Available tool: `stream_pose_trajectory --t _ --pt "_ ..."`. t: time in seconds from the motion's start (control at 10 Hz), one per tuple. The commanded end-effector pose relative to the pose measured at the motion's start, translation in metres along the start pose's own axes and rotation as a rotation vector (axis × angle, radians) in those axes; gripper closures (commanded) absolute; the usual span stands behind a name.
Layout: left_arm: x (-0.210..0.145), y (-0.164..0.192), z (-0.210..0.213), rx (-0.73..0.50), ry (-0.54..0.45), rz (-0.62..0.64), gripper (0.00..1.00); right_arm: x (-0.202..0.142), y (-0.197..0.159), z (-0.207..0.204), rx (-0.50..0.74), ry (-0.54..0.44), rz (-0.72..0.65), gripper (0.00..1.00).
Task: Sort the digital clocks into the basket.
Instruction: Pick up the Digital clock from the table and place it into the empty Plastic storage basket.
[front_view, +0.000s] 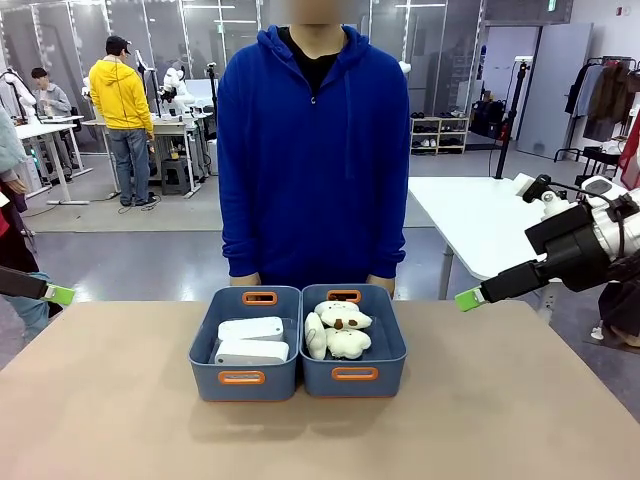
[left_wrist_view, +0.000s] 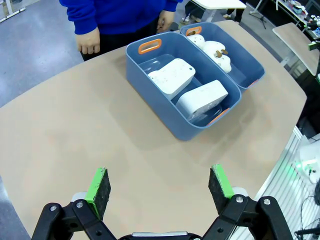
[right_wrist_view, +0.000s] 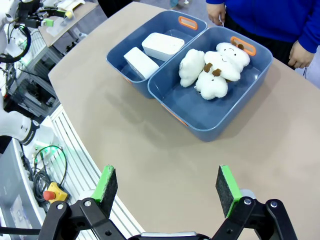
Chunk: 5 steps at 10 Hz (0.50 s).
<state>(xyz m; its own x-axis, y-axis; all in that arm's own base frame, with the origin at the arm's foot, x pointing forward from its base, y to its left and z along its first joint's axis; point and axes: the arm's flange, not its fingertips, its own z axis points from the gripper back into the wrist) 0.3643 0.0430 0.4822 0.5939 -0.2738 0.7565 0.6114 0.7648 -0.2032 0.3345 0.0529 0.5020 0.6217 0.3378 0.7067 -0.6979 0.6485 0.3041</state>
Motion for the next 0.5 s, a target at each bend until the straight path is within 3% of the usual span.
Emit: stream_pose_trajectory --t 0.0,0.4 --pt "-0.0024 -0.0018 0.0012 -0.004 0.015 0.008 0.0 -0.0004 0.0001 -0.0011 -0.009 0.001 0.002 0.0" --pt "-0.0024 -0.0018 0.0012 -0.004 0.015 0.008 0.0 -0.0004 0.0001 -0.0011 -0.009 0.001 0.002 0.0"
